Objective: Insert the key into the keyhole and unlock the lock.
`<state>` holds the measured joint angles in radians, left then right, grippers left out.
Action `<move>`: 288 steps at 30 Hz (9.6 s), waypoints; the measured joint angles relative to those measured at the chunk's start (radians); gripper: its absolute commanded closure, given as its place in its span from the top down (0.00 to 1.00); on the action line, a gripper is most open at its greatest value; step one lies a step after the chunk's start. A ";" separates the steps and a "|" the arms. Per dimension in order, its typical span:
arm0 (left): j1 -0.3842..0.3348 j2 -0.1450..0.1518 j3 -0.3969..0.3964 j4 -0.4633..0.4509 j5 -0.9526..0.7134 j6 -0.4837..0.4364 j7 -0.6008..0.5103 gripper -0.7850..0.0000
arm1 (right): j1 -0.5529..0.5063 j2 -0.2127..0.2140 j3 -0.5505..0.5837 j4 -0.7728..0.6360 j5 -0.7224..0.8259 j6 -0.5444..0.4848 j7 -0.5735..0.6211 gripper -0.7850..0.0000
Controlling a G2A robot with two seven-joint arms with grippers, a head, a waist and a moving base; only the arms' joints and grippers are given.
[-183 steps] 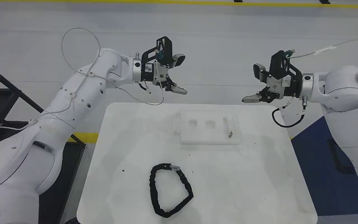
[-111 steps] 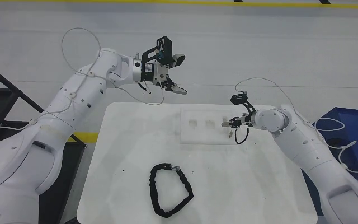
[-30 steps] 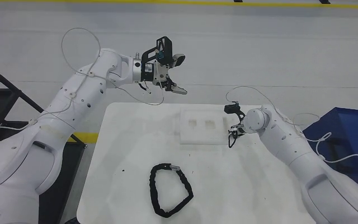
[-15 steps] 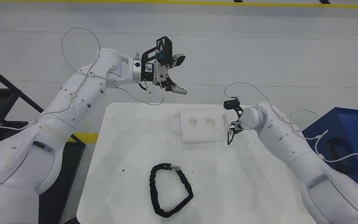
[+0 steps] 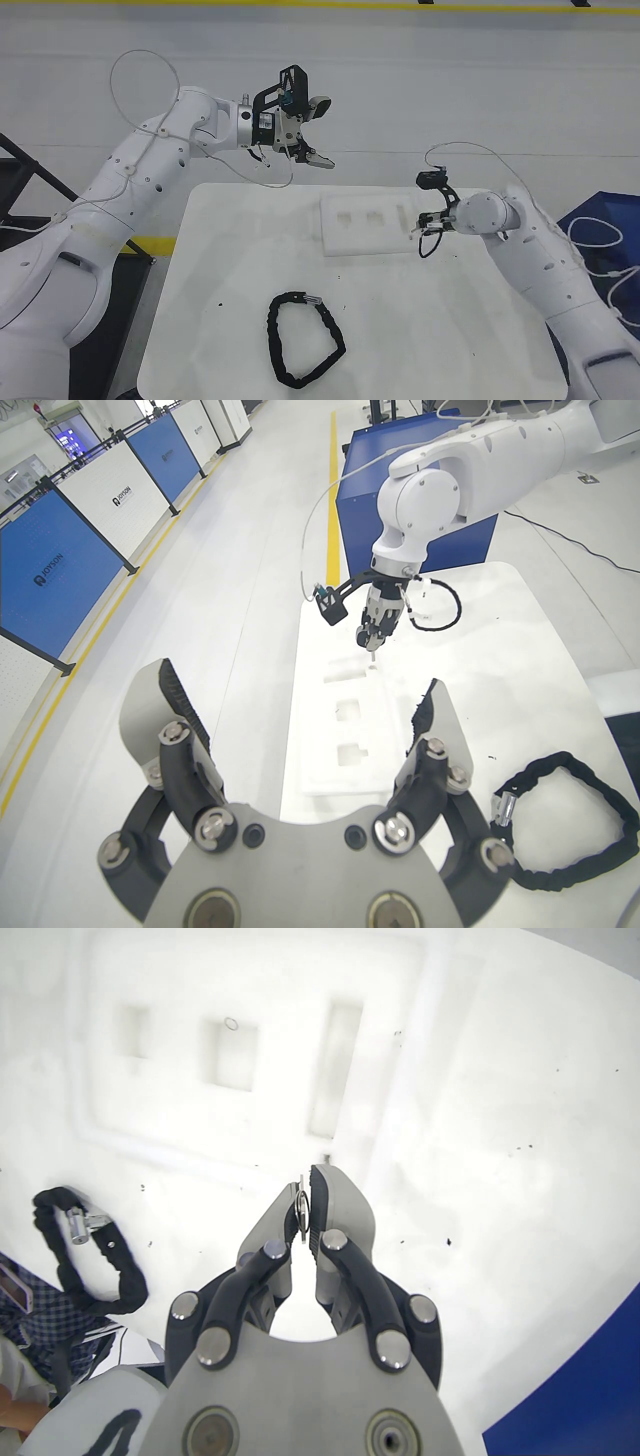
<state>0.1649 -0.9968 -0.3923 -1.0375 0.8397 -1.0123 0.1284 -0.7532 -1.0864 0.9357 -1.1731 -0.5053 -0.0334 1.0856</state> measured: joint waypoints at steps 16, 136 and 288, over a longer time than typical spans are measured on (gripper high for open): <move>0.000 0.000 0.000 0.000 0.000 0.000 0.000 1.00 | -0.361 0.102 0.447 -0.322 0.410 -0.122 0.051 0.00; 0.458 0.009 0.222 0.100 0.931 0.014 0.685 0.76 | -0.422 0.114 0.534 -0.313 0.546 -0.163 0.025 0.00; 0.326 -0.177 0.222 0.024 0.548 0.124 0.804 0.00 | -0.756 0.173 0.569 -1.060 0.148 -0.077 -0.058 0.00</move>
<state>0.4911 -1.1735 -0.1700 -1.0130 1.3876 -0.8883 0.9321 -1.5089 -0.9134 1.5043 -2.2331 -0.3572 -0.1099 1.0275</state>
